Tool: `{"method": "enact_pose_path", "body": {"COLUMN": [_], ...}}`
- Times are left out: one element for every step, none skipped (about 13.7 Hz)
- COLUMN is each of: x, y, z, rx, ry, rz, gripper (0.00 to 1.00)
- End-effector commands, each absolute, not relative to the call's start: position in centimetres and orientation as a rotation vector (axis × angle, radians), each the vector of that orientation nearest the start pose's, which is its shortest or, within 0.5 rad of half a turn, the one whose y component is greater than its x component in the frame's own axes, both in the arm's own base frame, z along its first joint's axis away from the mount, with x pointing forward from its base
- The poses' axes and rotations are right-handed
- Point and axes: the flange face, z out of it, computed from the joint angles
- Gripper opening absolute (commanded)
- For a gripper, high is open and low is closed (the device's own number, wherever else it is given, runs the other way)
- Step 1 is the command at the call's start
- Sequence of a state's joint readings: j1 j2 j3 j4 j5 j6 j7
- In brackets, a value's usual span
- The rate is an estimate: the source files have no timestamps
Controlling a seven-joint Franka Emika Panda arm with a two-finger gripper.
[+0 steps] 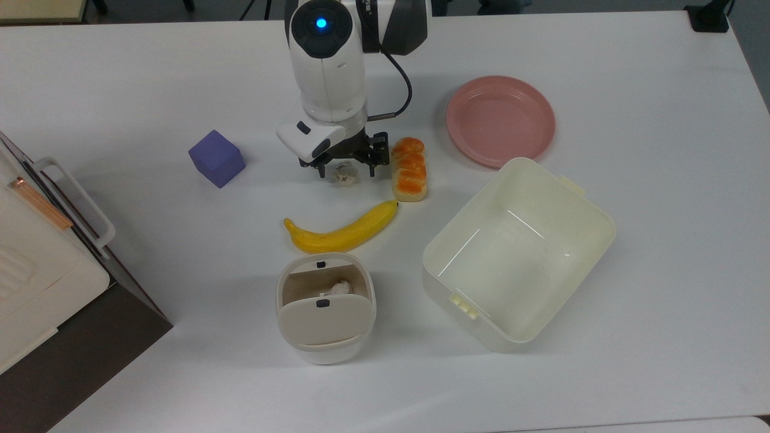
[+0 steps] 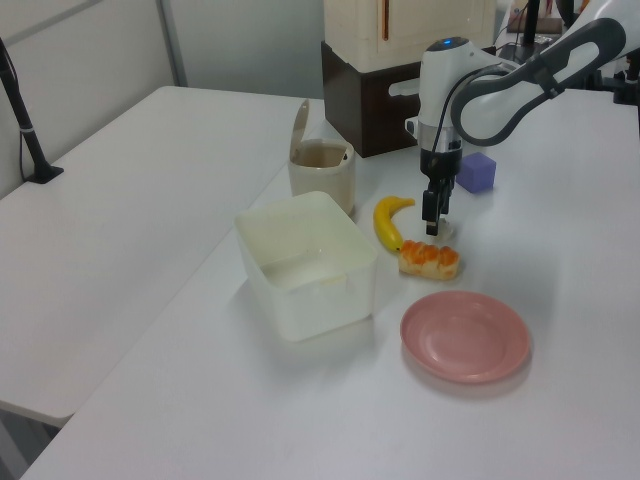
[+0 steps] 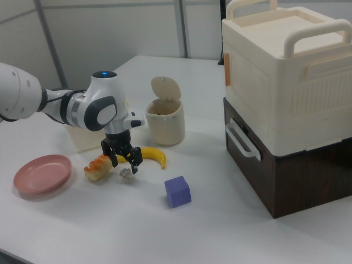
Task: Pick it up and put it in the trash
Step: 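Lower the gripper onto the small white object and close it, then carry the held white object over the beige trash bin opening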
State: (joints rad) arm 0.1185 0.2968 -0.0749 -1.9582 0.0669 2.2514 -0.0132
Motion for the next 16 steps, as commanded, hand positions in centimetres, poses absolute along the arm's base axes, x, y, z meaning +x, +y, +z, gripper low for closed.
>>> {"method": "enact_pose_path", "body": {"x": [60.4, 60.5, 60.6, 60.7, 60.7, 60.7, 60.7, 60.7, 61.1, 61.4, 62.6, 64.0, 66.3, 67.6, 68.8, 69.9], "y": [3.4, 3.4, 3.5, 3.4, 3.4, 3.5, 3.5, 3.2, 2.7, 2.5, 2.6, 2.7, 2.9, 3.0, 2.5, 1.6], "z": [31.0, 30.4, 30.3, 30.3, 30.4, 31.0, 32.3, 33.7, 36.8, 38.5, 41.5, 43.7, 46.2, 47.4, 47.6, 47.2], "rx": [-3.111, -3.112, -3.113, -3.114, -3.114, -3.113, -3.109, -3.106, -3.100, -3.099, -3.097, -3.093, -3.085, -3.074, -3.060, -3.036], "ry": [-0.006, -0.007, -0.009, -0.008, -0.011, -0.014, -0.017, -0.013, -0.004, -0.006, -0.021, -0.022, -0.021, -0.016, 0.003, 0.033], "rz": [0.001, 0.013, 0.008, 0.008, 0.008, 0.006, -0.022, -0.051, -0.077, -0.056, -0.077, -0.167, -0.316, -0.423, -0.527, -0.656], "gripper": [0.77, 0.69, 0.59, 0.46, 0.33, 0.17, 0.07, 0.01, 0.00, 0.00, 0.01, 0.06, 0.12, 0.16, 0.21, 0.24]}}
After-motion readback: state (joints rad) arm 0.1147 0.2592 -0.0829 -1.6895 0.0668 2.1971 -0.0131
